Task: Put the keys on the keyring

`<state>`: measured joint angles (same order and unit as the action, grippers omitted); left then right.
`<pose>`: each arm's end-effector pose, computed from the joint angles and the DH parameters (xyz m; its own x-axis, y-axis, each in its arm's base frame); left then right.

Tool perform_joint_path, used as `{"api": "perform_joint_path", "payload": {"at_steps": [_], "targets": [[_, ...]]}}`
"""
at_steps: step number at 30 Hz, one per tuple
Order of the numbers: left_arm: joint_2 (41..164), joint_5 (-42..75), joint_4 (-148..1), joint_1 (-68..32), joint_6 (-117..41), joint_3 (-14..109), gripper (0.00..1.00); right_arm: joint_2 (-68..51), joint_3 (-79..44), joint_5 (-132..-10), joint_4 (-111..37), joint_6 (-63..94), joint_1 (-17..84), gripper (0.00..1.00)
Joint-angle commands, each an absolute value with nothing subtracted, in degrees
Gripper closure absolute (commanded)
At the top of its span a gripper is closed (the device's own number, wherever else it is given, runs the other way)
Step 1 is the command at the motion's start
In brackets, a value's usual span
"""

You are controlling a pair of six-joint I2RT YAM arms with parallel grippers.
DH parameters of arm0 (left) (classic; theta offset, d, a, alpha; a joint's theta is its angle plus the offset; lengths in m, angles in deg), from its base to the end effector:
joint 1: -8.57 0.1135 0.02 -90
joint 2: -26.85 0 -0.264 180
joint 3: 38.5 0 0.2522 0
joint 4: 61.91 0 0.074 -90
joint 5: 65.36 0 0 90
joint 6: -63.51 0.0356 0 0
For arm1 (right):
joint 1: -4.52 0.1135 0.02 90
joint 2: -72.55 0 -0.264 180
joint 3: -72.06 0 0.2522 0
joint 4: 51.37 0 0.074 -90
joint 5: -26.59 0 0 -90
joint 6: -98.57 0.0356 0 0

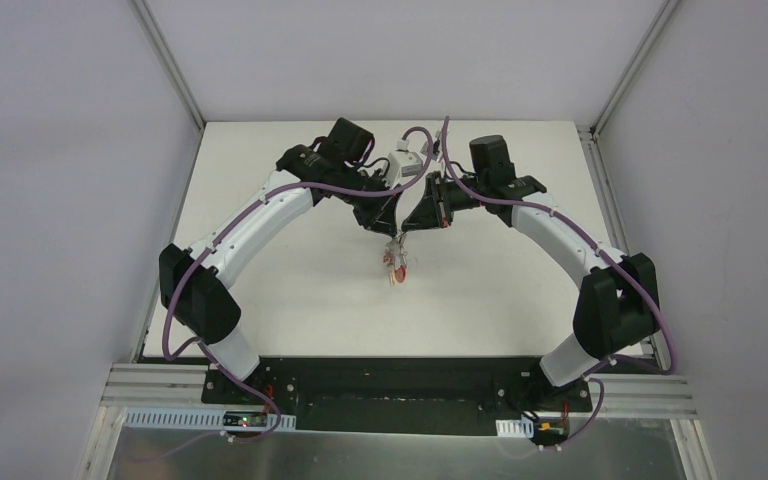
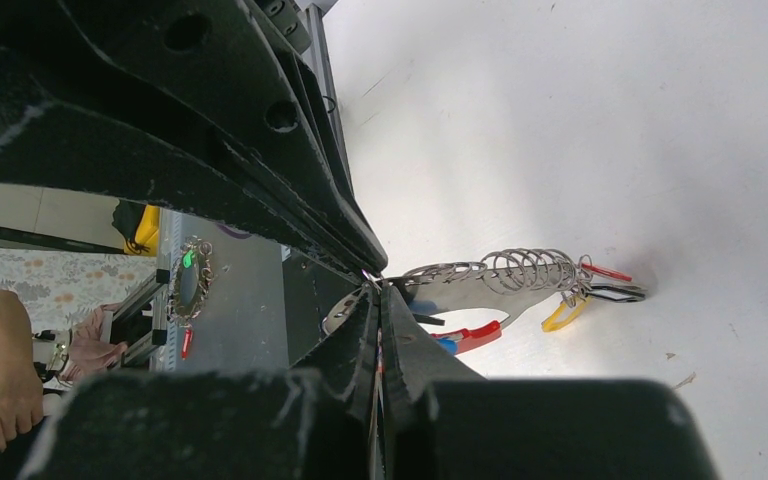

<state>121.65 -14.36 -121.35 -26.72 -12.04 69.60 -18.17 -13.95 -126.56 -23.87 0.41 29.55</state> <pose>0.2792 -0.2251 0.3613 -0.3691 0.4988 -0.7842 0.9263 0.2664 -0.2665 0.3045 0.1772 0.3088 -0.3539 -0.2360 -0.9050 -0.9348 0.0569 0.3507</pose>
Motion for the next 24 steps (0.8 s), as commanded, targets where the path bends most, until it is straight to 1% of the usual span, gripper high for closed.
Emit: {"api": "perform_joint_path", "payload": {"at_steps": [1,11,24], "targets": [[119.2,-18.27,-120.38,-27.12,-11.96,70.42,1.0,-16.25,-14.82,-124.67,-23.55,-0.94,29.46,1.0],[120.03,-18.67,-121.22,-27.12,-12.2,71.16,1.0,-16.45,-16.47,-124.57,-23.1,-0.46,29.71,1.0],[121.06,-18.43,-121.4,-27.12,-14.31,72.0,1.0,-16.93,-17.63,-120.68,-21.33,-1.39,31.18,1.0]]}}
